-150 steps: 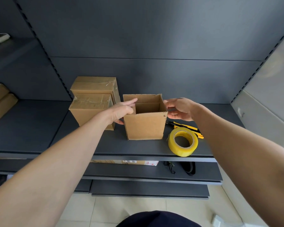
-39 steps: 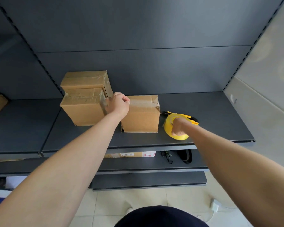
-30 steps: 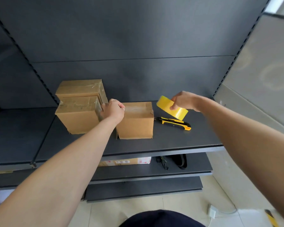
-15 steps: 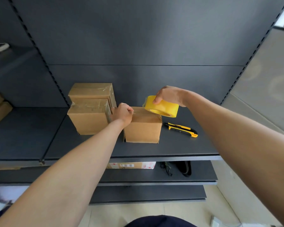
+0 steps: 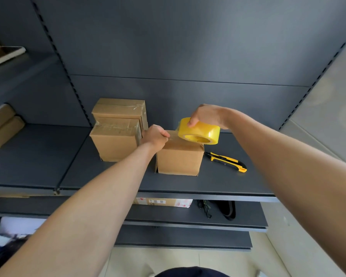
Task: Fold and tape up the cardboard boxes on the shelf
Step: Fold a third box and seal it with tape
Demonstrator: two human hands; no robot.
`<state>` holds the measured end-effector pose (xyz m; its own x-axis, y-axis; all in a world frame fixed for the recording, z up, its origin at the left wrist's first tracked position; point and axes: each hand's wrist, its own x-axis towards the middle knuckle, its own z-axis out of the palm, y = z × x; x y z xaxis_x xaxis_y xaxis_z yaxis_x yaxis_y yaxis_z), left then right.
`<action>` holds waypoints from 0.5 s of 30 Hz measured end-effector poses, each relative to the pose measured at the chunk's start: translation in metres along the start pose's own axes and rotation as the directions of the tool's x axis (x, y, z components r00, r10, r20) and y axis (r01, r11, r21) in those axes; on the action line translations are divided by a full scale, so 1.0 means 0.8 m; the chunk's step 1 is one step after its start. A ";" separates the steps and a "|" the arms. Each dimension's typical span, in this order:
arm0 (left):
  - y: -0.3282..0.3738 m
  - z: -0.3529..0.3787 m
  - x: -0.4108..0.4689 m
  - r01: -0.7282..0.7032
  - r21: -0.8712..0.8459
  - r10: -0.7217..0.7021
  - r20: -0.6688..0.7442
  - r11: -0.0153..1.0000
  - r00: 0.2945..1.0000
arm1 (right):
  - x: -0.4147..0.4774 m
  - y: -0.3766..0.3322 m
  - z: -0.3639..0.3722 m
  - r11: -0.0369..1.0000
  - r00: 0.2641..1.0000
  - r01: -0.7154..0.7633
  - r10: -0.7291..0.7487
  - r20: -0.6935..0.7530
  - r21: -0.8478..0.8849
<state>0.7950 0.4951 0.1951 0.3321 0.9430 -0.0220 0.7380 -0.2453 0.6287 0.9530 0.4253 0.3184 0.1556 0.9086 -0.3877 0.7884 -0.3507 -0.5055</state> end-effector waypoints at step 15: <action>0.039 -0.039 -0.016 0.074 -0.467 -0.023 0.116 0.881 0.993 | 0.013 -0.004 -0.001 0.997 0.999 -0.005 0.002 0.040 0.072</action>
<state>0.7952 0.4826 0.2395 0.3810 0.9160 -0.1259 0.4005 -0.0407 0.9154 0.9522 0.4359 0.3170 0.1332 0.8982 -0.4190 0.7425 -0.3705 -0.5580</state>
